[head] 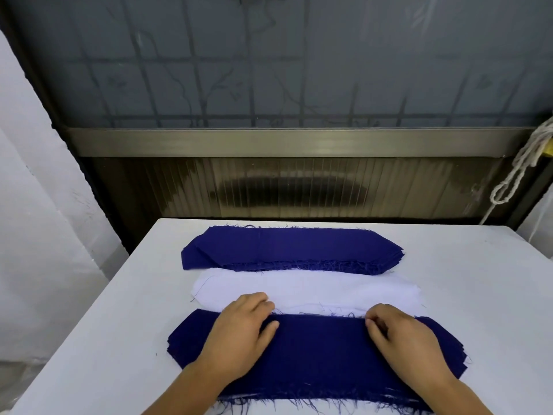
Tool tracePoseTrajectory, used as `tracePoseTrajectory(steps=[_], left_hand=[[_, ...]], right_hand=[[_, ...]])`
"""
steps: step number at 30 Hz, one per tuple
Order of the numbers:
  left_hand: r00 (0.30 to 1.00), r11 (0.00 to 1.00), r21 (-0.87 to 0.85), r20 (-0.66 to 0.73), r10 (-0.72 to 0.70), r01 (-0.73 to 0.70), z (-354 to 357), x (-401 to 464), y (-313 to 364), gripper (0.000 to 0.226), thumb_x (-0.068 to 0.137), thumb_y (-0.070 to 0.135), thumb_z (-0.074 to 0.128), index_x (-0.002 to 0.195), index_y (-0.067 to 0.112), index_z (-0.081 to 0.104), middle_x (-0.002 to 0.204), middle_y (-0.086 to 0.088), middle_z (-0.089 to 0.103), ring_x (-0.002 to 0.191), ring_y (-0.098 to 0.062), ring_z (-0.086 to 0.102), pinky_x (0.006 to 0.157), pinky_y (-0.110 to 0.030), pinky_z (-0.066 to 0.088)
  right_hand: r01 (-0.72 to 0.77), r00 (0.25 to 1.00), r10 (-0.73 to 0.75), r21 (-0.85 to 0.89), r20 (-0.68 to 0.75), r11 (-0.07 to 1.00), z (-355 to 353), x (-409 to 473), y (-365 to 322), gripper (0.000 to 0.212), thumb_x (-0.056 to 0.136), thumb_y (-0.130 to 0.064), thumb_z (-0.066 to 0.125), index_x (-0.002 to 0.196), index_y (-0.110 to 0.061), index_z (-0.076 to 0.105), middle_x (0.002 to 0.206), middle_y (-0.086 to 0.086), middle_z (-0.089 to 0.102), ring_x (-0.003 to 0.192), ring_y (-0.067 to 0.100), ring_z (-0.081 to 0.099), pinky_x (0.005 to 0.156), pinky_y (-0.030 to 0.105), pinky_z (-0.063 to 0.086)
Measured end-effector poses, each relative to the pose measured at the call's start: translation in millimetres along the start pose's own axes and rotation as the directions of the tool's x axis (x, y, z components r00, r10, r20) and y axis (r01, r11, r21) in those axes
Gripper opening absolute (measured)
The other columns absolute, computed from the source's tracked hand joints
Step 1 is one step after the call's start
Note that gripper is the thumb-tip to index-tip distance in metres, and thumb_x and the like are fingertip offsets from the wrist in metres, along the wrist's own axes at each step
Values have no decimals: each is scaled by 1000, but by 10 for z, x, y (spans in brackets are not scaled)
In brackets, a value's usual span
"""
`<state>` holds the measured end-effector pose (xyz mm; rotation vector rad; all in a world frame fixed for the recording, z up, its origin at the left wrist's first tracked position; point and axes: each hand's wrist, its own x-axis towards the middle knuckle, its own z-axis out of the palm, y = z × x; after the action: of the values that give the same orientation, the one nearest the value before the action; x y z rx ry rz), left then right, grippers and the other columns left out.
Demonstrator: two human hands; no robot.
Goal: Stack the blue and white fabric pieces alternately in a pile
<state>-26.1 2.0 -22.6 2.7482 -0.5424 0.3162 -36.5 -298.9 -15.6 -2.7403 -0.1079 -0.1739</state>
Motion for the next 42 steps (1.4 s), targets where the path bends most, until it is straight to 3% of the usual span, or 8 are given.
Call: tracePoseTrajectory(steps=[10,15,18,23,28,34,39,42], left_hand=[[988,986,102,-94,-126,136,-101,-26,-392,31,72,10,82,101,15,73,104,4,68,90,-19,67,77,-31,56],[998,998,-29,-15,-61,60,-4,265,-329,44,92,39,62,132,22,58,141,12,50,130,-9,44,105,-19,32],[998,996,-77,53,-43,47,77,326,-372,48,93,50,54,136,28,54,145,17,44,133,-1,35,108,-15,26],[999,994,-101,-4,-36,36,133,266,-399,43,89,50,58,127,30,63,137,19,53,126,2,43,105,-14,30],[998,998,-59,-53,15,-18,126,257,-363,29,93,36,58,119,27,69,130,15,61,120,-5,53,101,-18,36],[989,998,1,-137,59,-59,66,229,-285,5,86,21,71,88,25,74,97,17,71,88,-5,65,76,-21,54],[987,1000,17,-160,14,-11,56,233,-267,4,85,24,72,88,23,70,88,15,67,81,-9,64,69,-25,54],[988,999,14,-151,-27,30,43,231,-258,24,75,33,82,95,22,73,94,12,70,85,-8,65,70,-25,56]], right_hand=[[-87,996,80,-185,-49,979,-152,139,285,4,92,-35,51,89,-36,52,75,-20,54,65,4,54,53,18,37],[83,996,-84,11,26,996,-25,440,83,25,89,-26,60,114,-28,58,113,-17,52,100,3,52,81,15,39],[138,989,-138,18,57,990,70,485,72,32,88,-29,61,119,-25,58,122,-16,50,113,6,48,96,16,34],[123,992,-123,23,-14,992,151,429,140,27,86,-26,63,113,-25,64,116,-21,59,100,-1,52,77,2,29],[153,985,-152,11,-82,988,182,410,152,15,92,-20,61,104,-23,70,108,-18,65,98,3,59,80,11,36],[158,982,-158,-5,-104,987,181,411,137,18,99,-23,50,103,-22,68,105,-17,64,96,6,59,79,14,40],[127,986,-130,-33,-105,991,159,411,120,15,98,-23,51,95,-21,65,94,-14,63,89,8,57,74,22,47],[134,984,-135,-16,-115,991,145,395,109,10,95,-19,57,89,-21,66,90,-16,62,86,7,57,70,22,47]])
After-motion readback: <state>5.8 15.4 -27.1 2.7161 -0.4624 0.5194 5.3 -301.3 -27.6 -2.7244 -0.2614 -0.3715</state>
